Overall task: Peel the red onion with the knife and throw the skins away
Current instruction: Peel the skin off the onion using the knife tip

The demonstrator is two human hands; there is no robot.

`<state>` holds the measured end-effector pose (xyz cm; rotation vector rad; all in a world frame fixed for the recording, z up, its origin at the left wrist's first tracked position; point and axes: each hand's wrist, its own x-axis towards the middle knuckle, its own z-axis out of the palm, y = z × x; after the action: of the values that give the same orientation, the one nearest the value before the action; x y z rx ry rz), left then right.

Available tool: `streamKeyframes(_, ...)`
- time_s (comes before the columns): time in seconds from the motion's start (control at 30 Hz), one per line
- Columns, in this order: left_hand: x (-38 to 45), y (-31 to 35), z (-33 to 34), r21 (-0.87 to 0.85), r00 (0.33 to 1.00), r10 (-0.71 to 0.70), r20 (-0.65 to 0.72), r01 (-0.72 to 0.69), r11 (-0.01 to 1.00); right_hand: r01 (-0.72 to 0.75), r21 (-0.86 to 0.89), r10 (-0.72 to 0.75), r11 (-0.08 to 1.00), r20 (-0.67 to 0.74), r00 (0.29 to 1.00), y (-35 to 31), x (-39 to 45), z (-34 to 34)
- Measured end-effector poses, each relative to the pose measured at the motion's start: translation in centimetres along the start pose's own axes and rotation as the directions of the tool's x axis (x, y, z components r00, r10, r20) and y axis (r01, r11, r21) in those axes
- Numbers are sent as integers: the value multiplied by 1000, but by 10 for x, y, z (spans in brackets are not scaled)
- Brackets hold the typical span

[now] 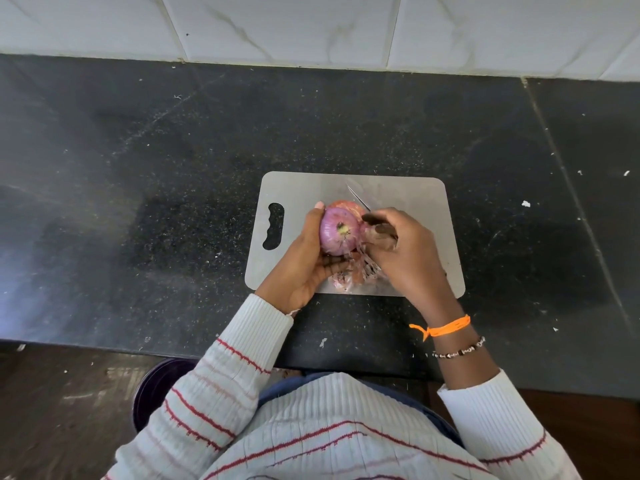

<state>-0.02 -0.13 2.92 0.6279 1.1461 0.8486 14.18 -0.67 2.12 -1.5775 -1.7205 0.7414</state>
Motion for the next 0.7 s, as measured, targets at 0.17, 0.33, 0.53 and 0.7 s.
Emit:
streamKeyframes(0.17, 1, -2, 2, -35, 1000, -2, -10, 1, 999, 95, 26, -95, 995, -35, 995, -9, -3, -5)
streamKeyframes(0.33, 1, -1, -1, -86, 996, -19, 83, 26, 996, 195, 106, -201, 975, 49, 978, -10, -7, 1)
streamKeyframes(0.53, -1, 1, -6, -73, 987, -13, 161, 25, 997, 189, 130, -170, 973, -139, 975, -8, -3, 3)
streamKeyframes(0.7, -1, 0, -8, -55, 992, 28, 126, -21, 998, 148, 238, -117, 960, -138, 984, -10, -5, 3)
